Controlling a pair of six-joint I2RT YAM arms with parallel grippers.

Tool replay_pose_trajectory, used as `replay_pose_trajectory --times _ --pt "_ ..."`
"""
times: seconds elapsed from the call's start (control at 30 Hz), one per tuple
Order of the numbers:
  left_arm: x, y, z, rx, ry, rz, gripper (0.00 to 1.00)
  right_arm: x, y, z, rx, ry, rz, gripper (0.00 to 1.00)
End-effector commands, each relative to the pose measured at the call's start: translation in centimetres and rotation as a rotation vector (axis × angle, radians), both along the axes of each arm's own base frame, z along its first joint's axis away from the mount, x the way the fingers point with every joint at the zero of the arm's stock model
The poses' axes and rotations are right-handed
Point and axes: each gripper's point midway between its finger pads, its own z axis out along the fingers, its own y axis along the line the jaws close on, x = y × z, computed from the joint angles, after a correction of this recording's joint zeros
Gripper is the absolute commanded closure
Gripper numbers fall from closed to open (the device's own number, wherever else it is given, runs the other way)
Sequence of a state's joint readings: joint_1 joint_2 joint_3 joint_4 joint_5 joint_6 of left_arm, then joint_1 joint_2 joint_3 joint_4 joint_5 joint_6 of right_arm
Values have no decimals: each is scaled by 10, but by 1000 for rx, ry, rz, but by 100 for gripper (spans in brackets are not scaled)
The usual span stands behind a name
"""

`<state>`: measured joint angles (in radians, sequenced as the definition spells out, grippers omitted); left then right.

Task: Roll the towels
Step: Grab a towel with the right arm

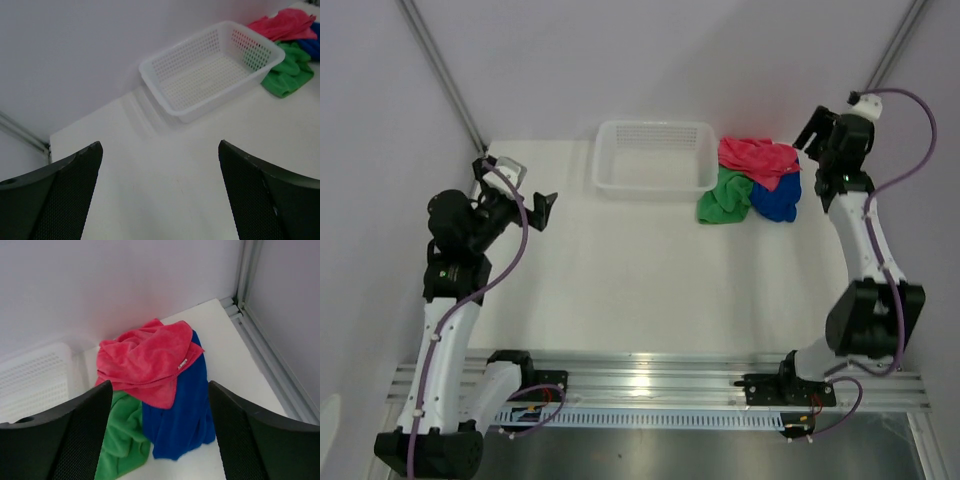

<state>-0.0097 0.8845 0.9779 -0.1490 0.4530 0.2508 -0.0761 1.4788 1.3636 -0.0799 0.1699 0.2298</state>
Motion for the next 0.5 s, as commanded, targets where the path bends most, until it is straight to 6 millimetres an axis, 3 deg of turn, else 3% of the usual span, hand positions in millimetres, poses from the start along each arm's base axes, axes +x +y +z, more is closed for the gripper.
replay_pose_trajectory --times 0.0,0.03,0.07,0.1,0.13,0.17,0.2,0.23,0.27,0.3,0.33,0.37,0.47 --pt "-43 24 -91 129 411 82 1 41 6 -58 -3 236 90 20" --pt "-44 28 -94 138 426 105 1 54 7 -64 -1 246 98 19" --pt "-45 40 -97 134 440 153 0 74 6 -98 12 305 102 18" --pt "-45 46 -101 134 452 188 1 92 7 -80 11 257 114 18" --pt "-45 47 -105 132 465 196 0 104 8 -85 15 260 125 18" --pt "-45 48 -109 129 482 201 1 118 10 -119 30 318 135 18" --pt "-45 47 -112 118 496 199 0 128 14 -125 43 322 148 18" --pt "-44 47 -116 113 508 197 0 140 15 -113 38 294 153 18" --pt "-44 46 -119 110 514 194 0 148 18 -122 37 306 160 17" --pt "-42 46 -122 100 529 199 1 156 28 -156 28 363 180 16" --pt "-41 46 -126 96 538 200 1 163 30 -153 17 364 180 15" --pt "-38 46 -128 90 544 205 0 164 41 -187 10 435 204 15" --pt "-36 46 -130 83 557 208 1 171 50 -206 -18 462 205 16"
